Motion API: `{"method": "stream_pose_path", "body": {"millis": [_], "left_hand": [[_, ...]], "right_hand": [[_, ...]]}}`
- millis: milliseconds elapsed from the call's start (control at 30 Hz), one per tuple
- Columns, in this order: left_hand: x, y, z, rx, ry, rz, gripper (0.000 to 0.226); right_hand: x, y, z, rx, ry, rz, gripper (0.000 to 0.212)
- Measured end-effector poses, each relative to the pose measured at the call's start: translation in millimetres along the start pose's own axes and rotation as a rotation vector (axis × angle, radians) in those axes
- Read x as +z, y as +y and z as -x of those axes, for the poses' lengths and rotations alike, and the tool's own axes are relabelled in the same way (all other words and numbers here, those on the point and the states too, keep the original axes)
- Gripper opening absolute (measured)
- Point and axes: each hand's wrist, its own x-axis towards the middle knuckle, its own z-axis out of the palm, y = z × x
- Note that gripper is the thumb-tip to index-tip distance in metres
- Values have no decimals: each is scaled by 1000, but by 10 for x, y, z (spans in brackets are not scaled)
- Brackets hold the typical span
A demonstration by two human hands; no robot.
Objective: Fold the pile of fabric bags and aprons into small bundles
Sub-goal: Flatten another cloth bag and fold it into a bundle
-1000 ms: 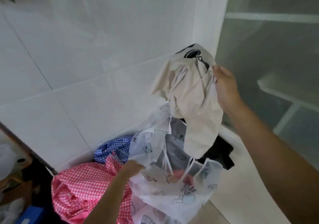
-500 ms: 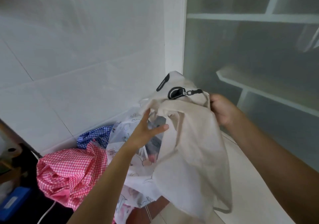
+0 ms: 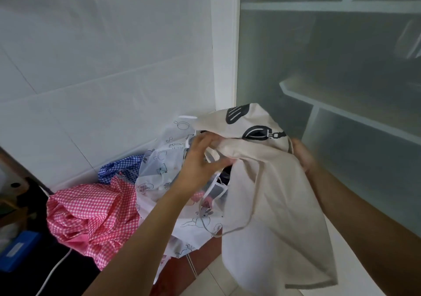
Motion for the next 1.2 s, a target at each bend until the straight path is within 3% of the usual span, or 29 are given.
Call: {"method": "stream_pose_path", "body": {"millis": [33, 100, 200, 300, 367, 467, 567, 667, 733, 833, 900, 967, 1033, 1100, 1200], "left_hand": [[-30, 35, -13, 15, 28, 11, 25], [-94, 121, -26, -27, -14, 58, 12], [-192, 198, -41, -48, -100, 134, 20], [-218, 196, -93, 4, -189, -78, 24], [-188, 144, -119, 25, -139, -159, 31], [-204, 184, -142, -75, -41, 69, 24], [-226, 324, -215, -167, -71, 136, 20], [-177, 408, -322, -285, -56, 17, 22], [-113, 393, -402, -362, -21, -40, 24], [-20, 351, -484, -426, 7, -66, 32], [46, 362, -515, -439, 3, -57, 32], [77, 387, -529, -427, -10, -78, 31], [44, 414, -560, -402, -29, -91, 33], [-90, 413, -604, -348, -59, -101, 39], [-411, 362, -659, -262, -284, -284, 42]], "right_hand": [[-23, -18, -8, 14, 0, -5, 70], [-101, -29, -70, 49, -3, 16, 73], [-305, 35, -170, 28, 35, 118, 69], [-338, 49, -223, 23, 86, 133, 74], [-284, 34, -251, 69, 82, 130, 74], [-328, 14, -388, 146, 116, 216, 62], [-456, 79, -500, 183, 198, 306, 32], [-563, 234, -706, 17, 390, 537, 17], [-440, 324, -663, -214, 455, 639, 30], [-29, 494, -389, -428, 252, 671, 52], [120, 719, -307, -447, 157, 978, 56], [97, 920, -364, -512, 236, 1246, 49], [-21, 953, -454, -544, 358, 1323, 40], [-164, 876, -534, -455, 452, 1392, 29], [-370, 657, -626, -273, 446, 1473, 18]]}}
